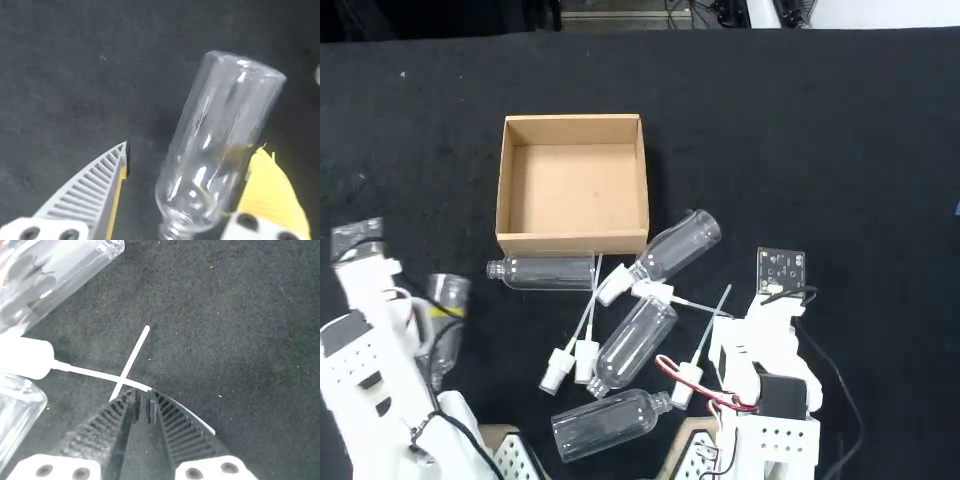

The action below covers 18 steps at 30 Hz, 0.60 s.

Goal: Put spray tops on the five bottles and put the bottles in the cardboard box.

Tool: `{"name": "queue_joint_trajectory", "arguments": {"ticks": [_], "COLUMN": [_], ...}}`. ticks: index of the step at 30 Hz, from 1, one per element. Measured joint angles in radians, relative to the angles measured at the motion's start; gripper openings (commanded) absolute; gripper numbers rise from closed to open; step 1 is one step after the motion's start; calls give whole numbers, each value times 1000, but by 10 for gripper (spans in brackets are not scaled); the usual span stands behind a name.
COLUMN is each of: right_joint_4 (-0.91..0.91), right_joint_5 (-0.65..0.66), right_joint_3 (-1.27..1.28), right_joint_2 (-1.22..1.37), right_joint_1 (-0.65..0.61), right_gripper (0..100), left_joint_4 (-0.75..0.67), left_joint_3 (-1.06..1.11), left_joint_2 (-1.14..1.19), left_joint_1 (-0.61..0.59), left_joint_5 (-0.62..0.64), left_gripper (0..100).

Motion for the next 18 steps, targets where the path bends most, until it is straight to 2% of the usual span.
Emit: {"name": "queue_joint_trajectory", "arguments": {"ticks": [5,13,18], "right_joint_4": [0,0,0], "right_joint_5": [0,0,0], "right_joint_3": [0,0,0], "right_joint_2": [0,0,0], "right_joint_1": [0,0,0], "right_gripper": [11,11,11], "left_joint_4": [-35,-61,-150], "left_joint_3": [-8,-54,-58], "left_joint_2": [2,11,63], "left_joint_1": [-5,138,152], "left_joint_5": [-12,14,14], "left_gripper": [356,358,356]}}
